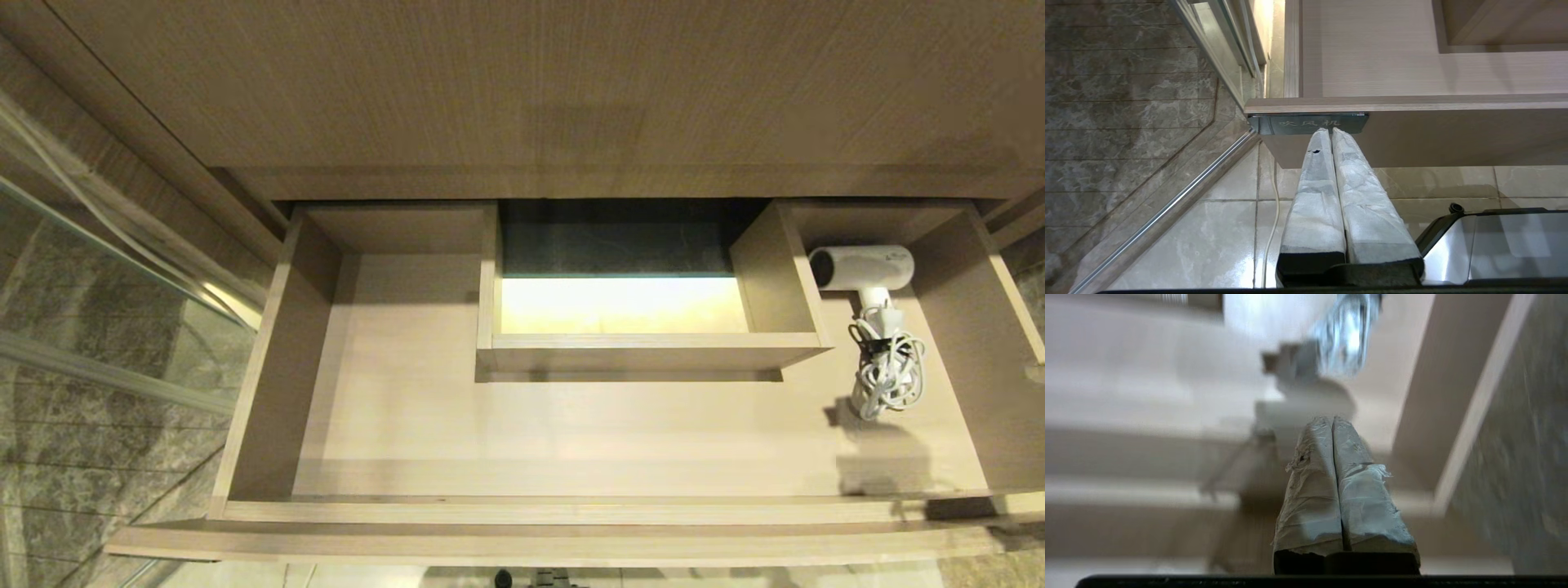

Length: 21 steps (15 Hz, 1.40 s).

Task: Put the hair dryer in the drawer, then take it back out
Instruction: Put it into the drawer, then close the drawer

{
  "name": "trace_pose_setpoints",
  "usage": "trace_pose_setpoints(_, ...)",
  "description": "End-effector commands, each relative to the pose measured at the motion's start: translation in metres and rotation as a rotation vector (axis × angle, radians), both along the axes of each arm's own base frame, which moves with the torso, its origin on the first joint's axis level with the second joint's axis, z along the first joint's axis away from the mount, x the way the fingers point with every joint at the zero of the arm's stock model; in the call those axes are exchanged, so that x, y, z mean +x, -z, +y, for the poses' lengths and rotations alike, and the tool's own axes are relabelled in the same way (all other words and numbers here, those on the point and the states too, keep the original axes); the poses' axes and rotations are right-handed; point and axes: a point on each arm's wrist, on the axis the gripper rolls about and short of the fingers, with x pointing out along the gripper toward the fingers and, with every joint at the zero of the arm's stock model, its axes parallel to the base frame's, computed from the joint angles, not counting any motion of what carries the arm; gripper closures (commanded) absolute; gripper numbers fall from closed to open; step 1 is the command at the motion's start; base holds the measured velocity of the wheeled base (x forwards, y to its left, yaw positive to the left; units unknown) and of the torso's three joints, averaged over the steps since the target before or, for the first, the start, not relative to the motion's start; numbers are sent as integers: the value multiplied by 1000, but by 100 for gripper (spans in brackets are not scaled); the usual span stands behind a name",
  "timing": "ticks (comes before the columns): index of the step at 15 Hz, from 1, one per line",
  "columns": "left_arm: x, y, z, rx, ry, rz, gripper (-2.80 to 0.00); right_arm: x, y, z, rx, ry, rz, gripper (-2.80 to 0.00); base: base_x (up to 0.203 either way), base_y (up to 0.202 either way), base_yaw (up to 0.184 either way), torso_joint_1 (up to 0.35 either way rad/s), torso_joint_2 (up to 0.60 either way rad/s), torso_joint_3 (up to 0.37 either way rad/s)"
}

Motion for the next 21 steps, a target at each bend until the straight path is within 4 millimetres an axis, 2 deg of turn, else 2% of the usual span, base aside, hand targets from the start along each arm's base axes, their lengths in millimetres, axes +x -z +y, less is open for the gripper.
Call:
trace_pose_setpoints(1,0,0,0,0,0,-1,0,-37,10,10,-47,23,78,0,0,0,0,0,0,0)
trace_pose_setpoints(4,0,0,0,0,-1,-1,0,-56,38,12,-70,91,248,0,0,0,0,0,0,0)
trace_pose_setpoints(8,0,0,0,0,-1,0,0,-65,62,15,-44,126,423,0,0,0,0,0,0,0)
trace_pose_setpoints(12,0,0,0,0,-1,-1,0,-69,74,16,-23,127,500,0,0,0,0,0,0,0)
trace_pose_setpoints(21,0,0,0,0,-1,-1,0,-46,86,5,-3,124,523,0,0,0,0,0,0,0)
